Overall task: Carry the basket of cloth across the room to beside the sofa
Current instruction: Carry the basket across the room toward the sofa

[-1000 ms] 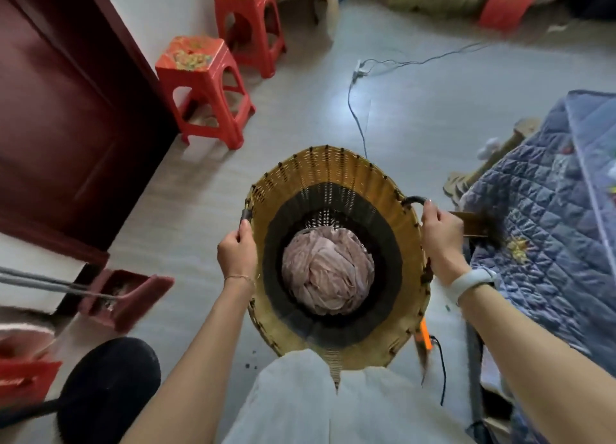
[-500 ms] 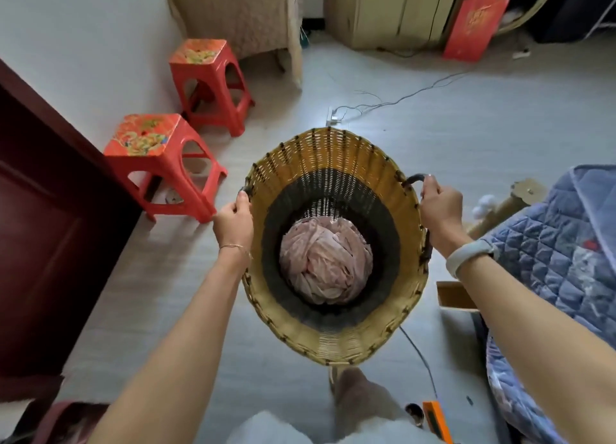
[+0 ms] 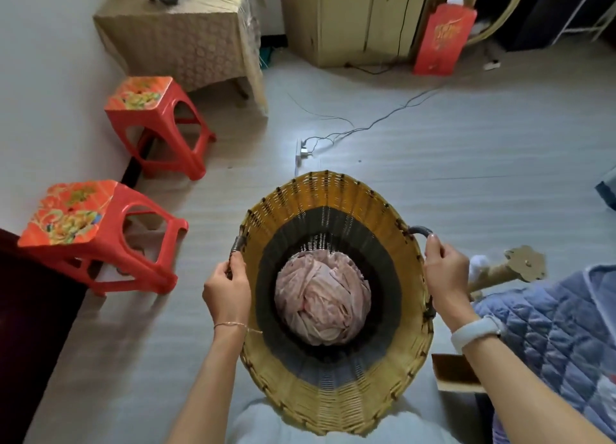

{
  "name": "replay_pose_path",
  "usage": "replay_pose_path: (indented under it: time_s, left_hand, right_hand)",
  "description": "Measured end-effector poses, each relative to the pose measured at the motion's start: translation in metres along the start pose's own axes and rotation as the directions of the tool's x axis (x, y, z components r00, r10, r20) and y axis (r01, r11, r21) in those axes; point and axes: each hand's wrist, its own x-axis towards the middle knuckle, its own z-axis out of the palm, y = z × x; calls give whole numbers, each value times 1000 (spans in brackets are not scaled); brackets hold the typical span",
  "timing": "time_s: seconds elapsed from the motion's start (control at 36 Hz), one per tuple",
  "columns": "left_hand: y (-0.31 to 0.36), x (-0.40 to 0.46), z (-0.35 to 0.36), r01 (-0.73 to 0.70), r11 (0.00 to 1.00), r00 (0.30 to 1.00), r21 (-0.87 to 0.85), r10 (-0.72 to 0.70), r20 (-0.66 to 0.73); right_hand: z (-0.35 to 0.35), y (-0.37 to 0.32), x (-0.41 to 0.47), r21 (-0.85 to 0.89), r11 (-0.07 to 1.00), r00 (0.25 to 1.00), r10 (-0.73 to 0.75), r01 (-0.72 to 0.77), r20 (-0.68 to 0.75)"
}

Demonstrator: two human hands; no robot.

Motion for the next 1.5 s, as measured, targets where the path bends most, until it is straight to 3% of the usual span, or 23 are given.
replay_pose_path:
  time_s: [0.31, 0.58, 0.97, 1.31, 1.5]
  left_hand:
    - [94, 149, 147, 39, 998, 991, 48, -45, 127]
    - [216, 258, 300, -111, 992, 956, 60, 90, 280]
    - [373, 329, 565, -207, 976, 907, 74, 163, 388]
    - [505, 370, 766, -215, 976, 860, 32, 173, 480]
    - [569, 381, 903, -240, 970, 806, 21, 187, 562]
  right_hand:
    - [51, -54, 187, -50, 998, 998, 40, -43, -51]
    - [47, -80, 343, 77, 991, 963, 123, -108, -241]
    - [4, -70, 607, 228, 948, 885, 293, -220, -362]
    - [-65, -85, 821, 209, 958, 851, 274, -198, -448]
    - [-101, -79, 948, 205, 957, 785, 287, -207, -549]
